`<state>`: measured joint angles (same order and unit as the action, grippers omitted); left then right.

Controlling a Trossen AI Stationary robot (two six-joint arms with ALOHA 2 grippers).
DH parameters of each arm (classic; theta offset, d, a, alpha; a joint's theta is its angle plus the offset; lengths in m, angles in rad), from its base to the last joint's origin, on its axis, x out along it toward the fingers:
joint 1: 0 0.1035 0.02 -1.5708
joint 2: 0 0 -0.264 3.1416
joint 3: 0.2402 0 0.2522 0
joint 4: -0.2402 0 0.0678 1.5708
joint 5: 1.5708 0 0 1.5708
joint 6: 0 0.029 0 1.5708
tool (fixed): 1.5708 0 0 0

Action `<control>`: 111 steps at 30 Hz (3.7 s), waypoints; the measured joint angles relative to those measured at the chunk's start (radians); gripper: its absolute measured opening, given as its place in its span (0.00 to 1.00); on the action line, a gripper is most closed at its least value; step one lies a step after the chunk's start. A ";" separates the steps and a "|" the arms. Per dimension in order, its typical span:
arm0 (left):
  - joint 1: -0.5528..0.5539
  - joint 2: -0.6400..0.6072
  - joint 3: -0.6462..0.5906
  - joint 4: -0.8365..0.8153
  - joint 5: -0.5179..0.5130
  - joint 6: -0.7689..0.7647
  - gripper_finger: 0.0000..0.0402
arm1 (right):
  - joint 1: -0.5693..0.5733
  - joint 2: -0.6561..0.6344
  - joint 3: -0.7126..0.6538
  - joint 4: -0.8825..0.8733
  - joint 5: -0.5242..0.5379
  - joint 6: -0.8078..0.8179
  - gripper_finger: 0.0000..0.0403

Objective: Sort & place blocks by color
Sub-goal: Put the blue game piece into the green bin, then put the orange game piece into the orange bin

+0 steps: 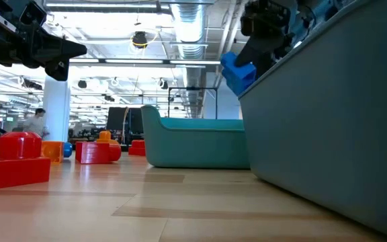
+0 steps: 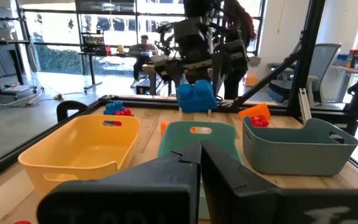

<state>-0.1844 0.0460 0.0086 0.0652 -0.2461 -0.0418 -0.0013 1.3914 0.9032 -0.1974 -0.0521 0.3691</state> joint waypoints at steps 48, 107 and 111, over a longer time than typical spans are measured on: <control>0.000 0.000 0.000 0.000 0.000 0.000 0.00 | -0.059 0.021 0.006 0.467 0.099 -0.299 0.94; 0.000 0.000 0.000 0.000 0.000 0.000 0.00 | -0.123 -0.467 -0.483 1.232 -0.027 -0.452 0.94; 0.000 0.000 0.000 0.006 0.000 -0.023 0.00 | -0.123 -0.409 -0.483 1.280 0.000 -0.424 0.94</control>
<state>-0.1844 0.0460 0.0084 0.0711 -0.2459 -0.0645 -0.1242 0.9823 0.4202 1.0822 -0.0522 -0.0552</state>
